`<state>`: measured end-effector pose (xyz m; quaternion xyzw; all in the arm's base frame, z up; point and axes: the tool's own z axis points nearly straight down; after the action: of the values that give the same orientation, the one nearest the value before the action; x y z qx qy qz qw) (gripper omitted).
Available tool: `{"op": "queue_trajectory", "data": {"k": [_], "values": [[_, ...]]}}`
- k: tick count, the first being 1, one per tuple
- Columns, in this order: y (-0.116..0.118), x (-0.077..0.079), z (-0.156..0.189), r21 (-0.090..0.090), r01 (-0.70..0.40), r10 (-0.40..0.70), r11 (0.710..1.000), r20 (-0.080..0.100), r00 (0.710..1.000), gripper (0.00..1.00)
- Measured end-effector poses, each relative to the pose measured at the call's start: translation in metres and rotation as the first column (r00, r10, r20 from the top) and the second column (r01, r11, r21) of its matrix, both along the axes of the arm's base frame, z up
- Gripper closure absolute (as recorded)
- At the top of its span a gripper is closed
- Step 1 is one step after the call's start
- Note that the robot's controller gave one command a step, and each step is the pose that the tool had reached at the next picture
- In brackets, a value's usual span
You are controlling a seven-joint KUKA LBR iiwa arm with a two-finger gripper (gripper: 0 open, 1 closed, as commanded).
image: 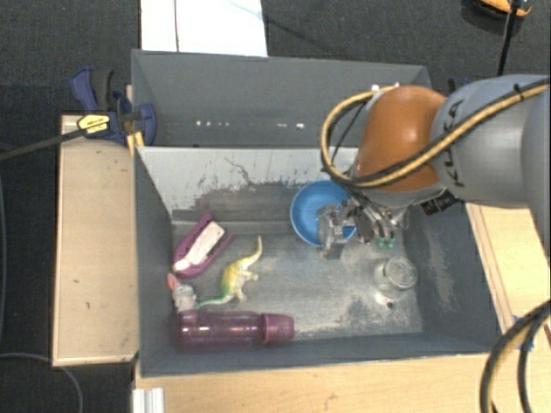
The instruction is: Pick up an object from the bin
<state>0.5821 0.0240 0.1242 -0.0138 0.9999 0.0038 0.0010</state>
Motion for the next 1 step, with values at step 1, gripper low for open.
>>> {"op": "queue_trajectory", "data": {"k": [1], "values": [[0.0022,-0.0005,0.0207,-0.002,-0.012,0.012,1.0,0.005,1.0,1.0]]}}
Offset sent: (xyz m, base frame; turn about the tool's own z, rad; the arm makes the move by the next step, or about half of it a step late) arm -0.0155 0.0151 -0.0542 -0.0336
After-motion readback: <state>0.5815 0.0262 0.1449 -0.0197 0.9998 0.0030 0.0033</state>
